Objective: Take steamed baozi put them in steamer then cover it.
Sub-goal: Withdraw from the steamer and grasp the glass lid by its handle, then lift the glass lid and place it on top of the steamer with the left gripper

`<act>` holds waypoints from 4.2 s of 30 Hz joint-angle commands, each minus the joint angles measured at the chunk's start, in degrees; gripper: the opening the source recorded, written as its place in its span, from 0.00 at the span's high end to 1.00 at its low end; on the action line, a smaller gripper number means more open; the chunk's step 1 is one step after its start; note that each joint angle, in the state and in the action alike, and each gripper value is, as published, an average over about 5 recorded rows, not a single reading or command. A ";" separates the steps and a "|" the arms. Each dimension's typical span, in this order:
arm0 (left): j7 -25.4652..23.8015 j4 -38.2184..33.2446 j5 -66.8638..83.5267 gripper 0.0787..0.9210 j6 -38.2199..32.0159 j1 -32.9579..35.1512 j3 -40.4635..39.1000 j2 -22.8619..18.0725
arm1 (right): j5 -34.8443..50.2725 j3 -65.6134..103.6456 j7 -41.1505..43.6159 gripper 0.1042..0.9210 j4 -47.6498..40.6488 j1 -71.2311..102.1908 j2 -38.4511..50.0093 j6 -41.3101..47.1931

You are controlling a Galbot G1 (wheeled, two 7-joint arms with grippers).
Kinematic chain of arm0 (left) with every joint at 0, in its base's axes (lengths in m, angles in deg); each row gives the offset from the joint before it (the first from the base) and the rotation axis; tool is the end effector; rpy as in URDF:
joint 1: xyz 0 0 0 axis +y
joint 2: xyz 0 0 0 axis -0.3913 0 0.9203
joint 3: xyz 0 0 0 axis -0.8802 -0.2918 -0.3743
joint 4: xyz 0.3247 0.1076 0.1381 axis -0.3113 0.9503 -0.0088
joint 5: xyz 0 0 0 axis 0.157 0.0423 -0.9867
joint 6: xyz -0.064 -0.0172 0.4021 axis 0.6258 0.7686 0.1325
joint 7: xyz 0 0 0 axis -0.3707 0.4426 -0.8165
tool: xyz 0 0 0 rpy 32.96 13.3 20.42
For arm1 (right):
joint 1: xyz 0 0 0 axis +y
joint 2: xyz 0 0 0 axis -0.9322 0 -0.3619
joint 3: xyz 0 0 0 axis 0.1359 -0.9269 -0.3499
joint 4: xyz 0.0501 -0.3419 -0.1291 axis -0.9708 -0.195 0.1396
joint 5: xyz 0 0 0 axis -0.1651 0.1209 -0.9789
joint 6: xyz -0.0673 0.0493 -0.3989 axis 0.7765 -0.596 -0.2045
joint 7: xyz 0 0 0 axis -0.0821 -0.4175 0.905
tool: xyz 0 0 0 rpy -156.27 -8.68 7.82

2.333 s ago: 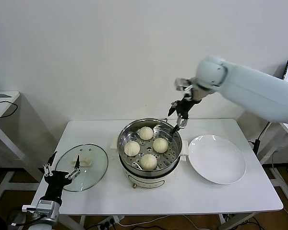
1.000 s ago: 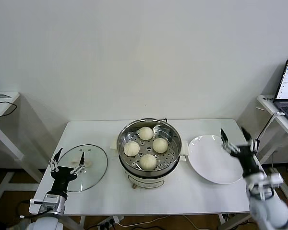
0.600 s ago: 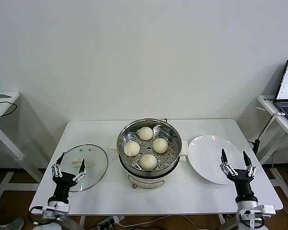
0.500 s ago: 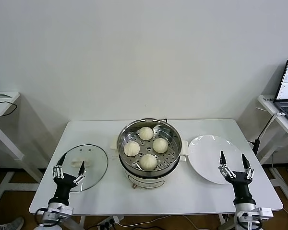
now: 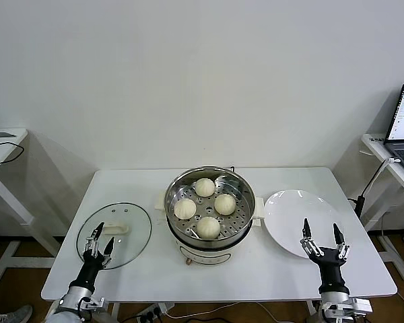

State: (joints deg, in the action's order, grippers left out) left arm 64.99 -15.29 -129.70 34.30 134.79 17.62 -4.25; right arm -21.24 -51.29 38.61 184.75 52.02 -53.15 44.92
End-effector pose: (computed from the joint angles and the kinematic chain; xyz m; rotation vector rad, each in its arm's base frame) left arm 0.2509 0.1534 -0.4492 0.1571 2.3224 2.1034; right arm 0.2145 -0.1130 -0.3959 0.1971 2.9545 0.2481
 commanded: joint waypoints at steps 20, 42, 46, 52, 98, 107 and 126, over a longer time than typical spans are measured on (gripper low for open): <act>2.09 13.02 -12.47 0.12 2.30 -14.31 -0.86 0.11 | -1.62 -0.20 0.08 0.12 -2.99 -0.41 -0.99 -1.53; 3.45 19.37 -12.92 0.40 2.29 -17.42 -1.38 -0.69 | -2.57 -0.16 0.44 0.12 -5.87 -1.65 -0.96 -2.78; 4.13 18.39 -12.92 0.54 1.95 -17.17 -1.43 -0.87 | -2.57 -0.29 0.37 0.12 -6.10 -1.94 -0.98 -2.78; 4.31 12.53 -12.51 0.75 2.50 -15.24 -1.32 -1.18 | -2.48 -0.32 0.27 0.12 -5.98 -2.20 -0.96 -2.76; -26.76 -23.20 -7.22 0.87 55.79 -28.50 -51.71 7.26 | -3.29 1.52 0.51 0.12 -5.35 -2.43 -2.74 -3.68; -28.06 -15.75 -13.97 0.87 57.01 -31.40 -53.28 -0.17 | -4.15 1.42 0.50 0.12 -6.37 -2.65 -3.22 -3.89; -28.93 -10.86 -17.91 0.87 58.07 -30.20 -53.24 -7.81 | -5.63 0.60 0.44 0.12 -8.39 -3.68 -3.60 -3.82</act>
State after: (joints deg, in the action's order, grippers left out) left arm 36.59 -29.06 -144.74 91.31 105.10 -34.05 -7.75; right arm -26.53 -50.64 39.04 176.81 48.45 -56.66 41.08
